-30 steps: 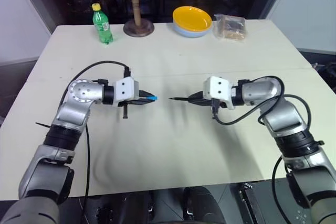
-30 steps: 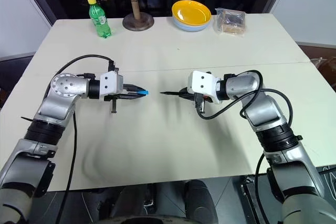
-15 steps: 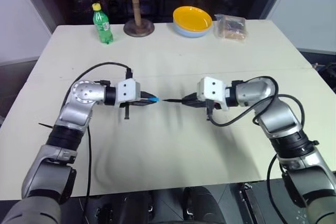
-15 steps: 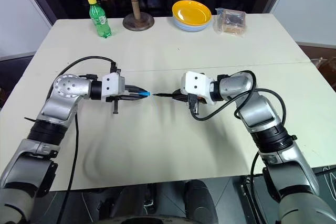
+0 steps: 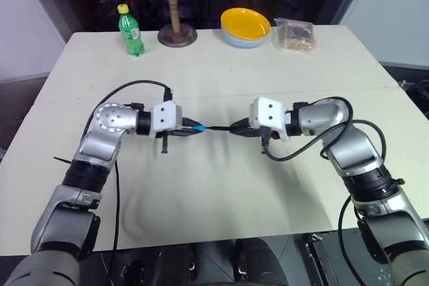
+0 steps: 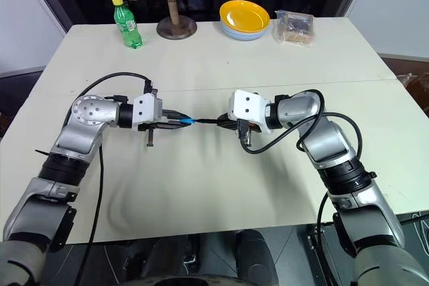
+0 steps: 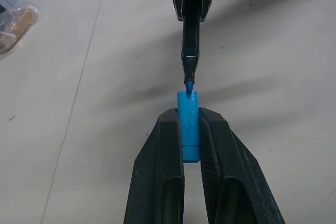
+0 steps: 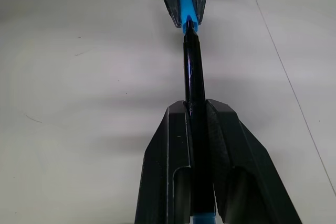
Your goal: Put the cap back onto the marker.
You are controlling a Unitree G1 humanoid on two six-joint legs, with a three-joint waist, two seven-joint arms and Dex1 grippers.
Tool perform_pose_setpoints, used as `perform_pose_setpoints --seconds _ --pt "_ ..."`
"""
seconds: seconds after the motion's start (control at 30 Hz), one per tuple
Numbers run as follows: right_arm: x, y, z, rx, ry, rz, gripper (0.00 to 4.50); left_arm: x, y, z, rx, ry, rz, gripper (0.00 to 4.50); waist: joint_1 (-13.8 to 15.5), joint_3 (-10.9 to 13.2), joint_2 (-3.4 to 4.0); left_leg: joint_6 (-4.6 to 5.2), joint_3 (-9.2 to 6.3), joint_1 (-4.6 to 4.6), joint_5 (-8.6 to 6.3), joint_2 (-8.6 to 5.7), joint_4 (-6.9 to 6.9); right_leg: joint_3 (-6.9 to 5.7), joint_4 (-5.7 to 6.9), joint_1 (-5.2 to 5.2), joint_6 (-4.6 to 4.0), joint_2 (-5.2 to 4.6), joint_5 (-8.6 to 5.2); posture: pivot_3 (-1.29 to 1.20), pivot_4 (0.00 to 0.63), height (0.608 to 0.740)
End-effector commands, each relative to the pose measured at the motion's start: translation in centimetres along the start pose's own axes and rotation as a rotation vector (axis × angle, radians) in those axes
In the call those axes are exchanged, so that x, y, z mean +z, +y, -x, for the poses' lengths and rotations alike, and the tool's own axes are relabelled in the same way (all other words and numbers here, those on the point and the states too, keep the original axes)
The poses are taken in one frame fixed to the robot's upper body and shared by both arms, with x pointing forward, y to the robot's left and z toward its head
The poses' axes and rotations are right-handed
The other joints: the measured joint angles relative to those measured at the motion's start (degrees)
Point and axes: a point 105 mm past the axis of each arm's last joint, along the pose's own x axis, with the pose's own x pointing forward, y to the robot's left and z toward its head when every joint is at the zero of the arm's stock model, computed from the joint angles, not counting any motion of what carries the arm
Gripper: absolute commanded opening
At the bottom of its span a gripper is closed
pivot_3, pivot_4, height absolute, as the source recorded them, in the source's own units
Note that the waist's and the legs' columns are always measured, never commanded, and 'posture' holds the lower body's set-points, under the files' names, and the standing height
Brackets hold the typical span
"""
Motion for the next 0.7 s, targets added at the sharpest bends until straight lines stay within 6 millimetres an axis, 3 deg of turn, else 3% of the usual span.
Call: perform_pose_setpoints --seconds 0.03,0.7 --pt "1.14 -0.62 0.52 -0.023 -0.019 0.05 0.03 1.32 0.32 0.28 -0.003 -0.014 -0.055 0.0 0.0 0.0 0.0 0.0 0.0 0.0 0.0 0.0 0.0 0.0 0.0 0.0 0.0 0.0 0.0 0.0 0.15 0.74" --pt "0.9 -0.78 0.41 -0.024 -0.018 0.048 0.03 1.53 0.33 0.55 0.006 -0.005 -0.053 0.0 0.0 0.0 0.0 0.0 0.0 0.0 0.0 0.0 0.0 0.0 0.0 0.0 0.0 0.0 0.0 0.0 0.15 0.74"
